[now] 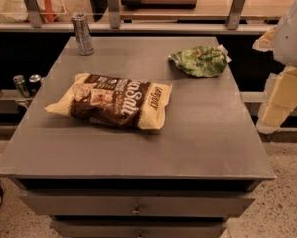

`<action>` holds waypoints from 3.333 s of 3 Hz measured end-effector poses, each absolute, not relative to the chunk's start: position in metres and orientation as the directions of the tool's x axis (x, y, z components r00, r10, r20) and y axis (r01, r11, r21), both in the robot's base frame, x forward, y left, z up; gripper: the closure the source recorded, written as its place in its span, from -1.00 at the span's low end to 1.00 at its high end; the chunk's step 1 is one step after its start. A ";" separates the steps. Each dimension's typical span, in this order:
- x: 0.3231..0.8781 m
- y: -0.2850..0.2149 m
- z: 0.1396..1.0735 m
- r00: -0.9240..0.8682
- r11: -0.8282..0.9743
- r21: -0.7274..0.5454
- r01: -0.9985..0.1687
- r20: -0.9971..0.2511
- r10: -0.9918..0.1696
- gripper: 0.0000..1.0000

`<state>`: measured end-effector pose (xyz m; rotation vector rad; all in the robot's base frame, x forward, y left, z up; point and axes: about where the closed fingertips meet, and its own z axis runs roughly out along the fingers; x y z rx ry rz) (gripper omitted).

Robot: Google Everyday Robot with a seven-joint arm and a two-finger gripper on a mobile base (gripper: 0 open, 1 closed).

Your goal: Pick brown chip bag

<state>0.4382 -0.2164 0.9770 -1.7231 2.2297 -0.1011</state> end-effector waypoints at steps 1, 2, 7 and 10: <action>0.438 -0.216 0.977 -0.221 0.270 -0.249 -0.930 -0.208 -0.953 -1.00; 0.439 -0.211 0.979 -0.208 0.261 -0.255 -0.931 -0.215 -0.954 -1.00; 0.512 -0.035 0.929 0.008 0.025 -0.160 -0.987 -0.202 -0.979 -1.00; 0.540 0.034 0.878 0.059 -0.045 -0.080 -0.996 -0.175 -0.983 -1.00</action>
Offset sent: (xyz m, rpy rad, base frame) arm 0.0030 0.0148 -0.0011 0.0182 -0.0007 0.0341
